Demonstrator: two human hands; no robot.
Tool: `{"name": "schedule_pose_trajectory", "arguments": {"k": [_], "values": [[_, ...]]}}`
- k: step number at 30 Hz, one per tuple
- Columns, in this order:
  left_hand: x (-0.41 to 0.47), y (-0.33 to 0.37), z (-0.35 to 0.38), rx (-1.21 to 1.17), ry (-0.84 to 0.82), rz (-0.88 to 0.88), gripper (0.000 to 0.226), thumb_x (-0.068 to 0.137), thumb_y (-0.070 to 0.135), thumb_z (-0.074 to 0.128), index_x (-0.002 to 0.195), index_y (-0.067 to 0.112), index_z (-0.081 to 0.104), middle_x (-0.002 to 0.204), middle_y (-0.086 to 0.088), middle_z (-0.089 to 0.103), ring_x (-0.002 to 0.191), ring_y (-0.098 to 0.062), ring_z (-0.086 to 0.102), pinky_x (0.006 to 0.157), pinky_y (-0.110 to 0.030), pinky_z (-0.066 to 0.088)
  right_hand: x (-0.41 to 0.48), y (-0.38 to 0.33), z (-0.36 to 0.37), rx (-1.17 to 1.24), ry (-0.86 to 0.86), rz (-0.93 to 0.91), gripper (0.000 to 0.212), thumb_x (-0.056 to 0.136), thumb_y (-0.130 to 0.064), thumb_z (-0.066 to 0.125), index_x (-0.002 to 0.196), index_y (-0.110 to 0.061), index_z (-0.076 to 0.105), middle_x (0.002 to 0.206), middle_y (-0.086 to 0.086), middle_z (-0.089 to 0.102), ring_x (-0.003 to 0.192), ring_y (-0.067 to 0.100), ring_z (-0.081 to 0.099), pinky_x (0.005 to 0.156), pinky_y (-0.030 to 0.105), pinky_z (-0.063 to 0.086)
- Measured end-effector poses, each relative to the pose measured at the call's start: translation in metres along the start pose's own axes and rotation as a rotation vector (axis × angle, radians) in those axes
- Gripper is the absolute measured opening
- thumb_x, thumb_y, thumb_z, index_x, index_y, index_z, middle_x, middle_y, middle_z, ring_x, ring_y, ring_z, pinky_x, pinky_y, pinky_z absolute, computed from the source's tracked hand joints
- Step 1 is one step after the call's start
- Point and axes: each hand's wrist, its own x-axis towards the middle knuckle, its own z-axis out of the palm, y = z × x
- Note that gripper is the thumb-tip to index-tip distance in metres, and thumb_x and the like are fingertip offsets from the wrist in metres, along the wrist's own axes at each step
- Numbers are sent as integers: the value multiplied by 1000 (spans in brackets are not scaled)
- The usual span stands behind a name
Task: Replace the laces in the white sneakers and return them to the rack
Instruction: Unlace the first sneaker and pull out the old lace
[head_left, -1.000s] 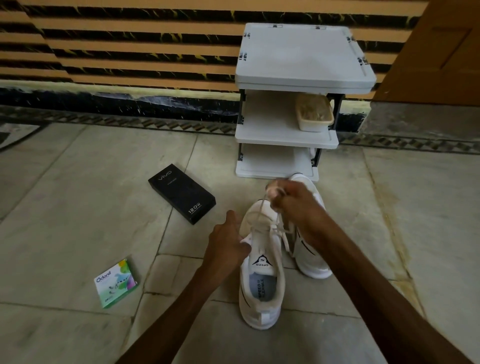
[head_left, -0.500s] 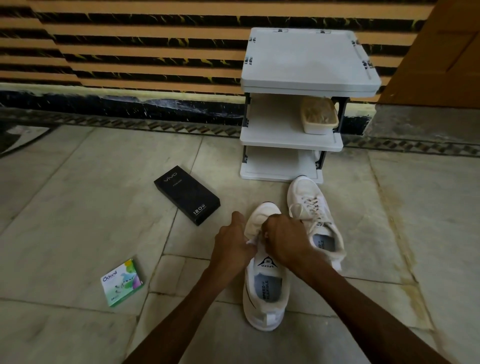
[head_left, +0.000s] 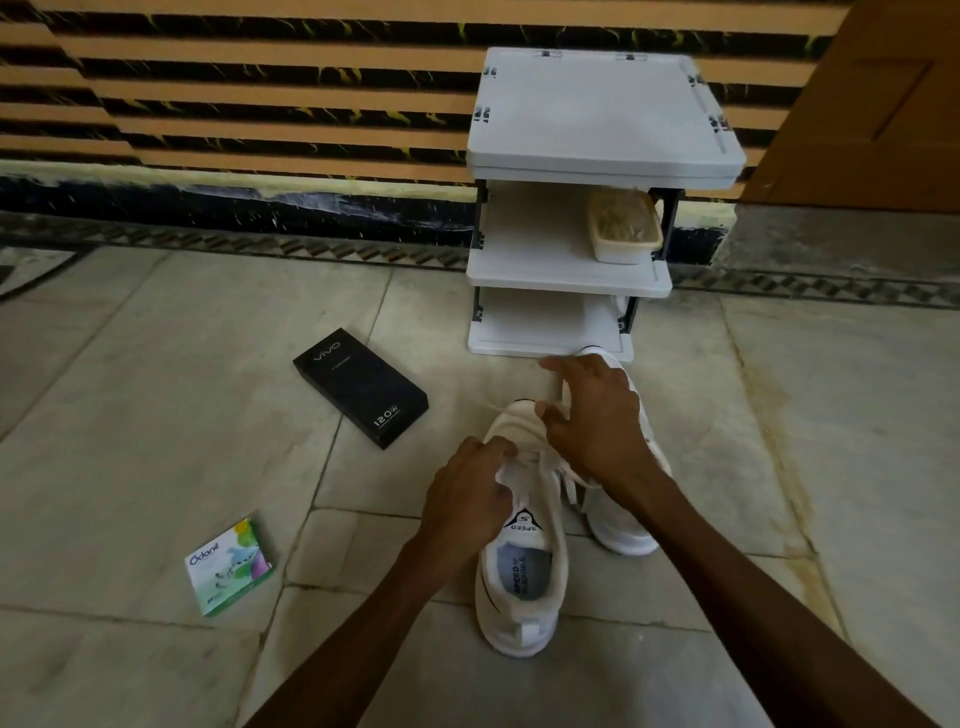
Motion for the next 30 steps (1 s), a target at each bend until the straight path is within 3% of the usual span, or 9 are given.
{"name": "schedule_pose_trajectory", "arguments": {"k": [2, 4, 6, 10, 15, 19, 23, 27, 30], "values": [[2, 1, 2, 31, -29, 47, 39, 92, 14, 57, 129, 28, 52, 125, 3, 43, 100, -16, 56, 82, -27, 53, -14, 3, -1, -63, -44, 57, 20, 88, -35, 63, 99, -20, 70, 92, 4, 68, 79, 17, 62, 67, 26, 47], [8, 1, 4, 78, -42, 108, 35, 94, 16, 55, 127, 26, 54, 126, -1, 40, 103, -16, 53, 85, -28, 52, -32, 5, 3, -135, -204, 128, 28, 88, -46, 60, 83, -19, 70, 69, -3, 64, 59, 9, 57, 54, 20, 40], [15, 3, 6, 103, -53, 130, 31, 93, 20, 56, 125, 24, 57, 130, -3, 40, 112, -17, 47, 92, -30, 49, -49, 6, 10, -165, -306, 129, 35, 85, -52, 60, 76, -20, 71, 64, -5, 60, 58, 9, 55, 54, 20, 40], [28, 12, 3, 194, -72, 202, 24, 90, 23, 63, 113, 18, 69, 128, -4, 50, 116, -19, 44, 95, -27, 40, -60, 12, 20, -48, -289, 129, 25, 89, -31, 59, 70, -16, 65, 63, -3, 56, 58, 12, 53, 58, 25, 44], [39, 15, 2, 135, -121, 198, 18, 84, 13, 62, 73, 2, 72, 85, -12, 66, 82, -22, 62, 74, -36, 51, -68, 12, 32, 3, -170, 175, 25, 91, -21, 56, 70, -12, 66, 69, 7, 65, 60, 17, 53, 59, 25, 37], [52, 11, -2, 208, 15, 85, 14, 92, 9, 53, 96, 1, 64, 97, -11, 60, 91, -24, 60, 77, -31, 48, -69, 14, 33, 3, -133, 198, 23, 88, -17, 59, 66, -11, 62, 69, 10, 66, 61, 21, 57, 56, 25, 37], [57, -14, -9, 142, 150, -26, 9, 89, 10, 56, 86, 3, 61, 85, -12, 65, 77, -26, 64, 61, -31, 48, -70, 15, 31, 3, -120, 206, 20, 84, -13, 61, 65, -8, 64, 68, 10, 66, 57, 17, 54, 50, 22, 35], [43, -6, -3, 38, 66, 187, 23, 79, -7, 58, 91, 13, 60, 91, -7, 63, 82, -22, 60, 68, -34, 50, -69, 12, 34, -6, -114, 194, 18, 85, -11, 61, 69, -6, 68, 69, 10, 67, 58, 19, 55, 56, 24, 37], [44, -5, -6, 206, -18, 306, 26, 82, -1, 60, 101, 14, 69, 105, -8, 61, 99, -23, 54, 84, -34, 45, -71, 12, 38, -2, -47, 166, 20, 79, -5, 66, 59, -6, 63, 59, 12, 63, 52, 24, 56, 53, 25, 34]]}}
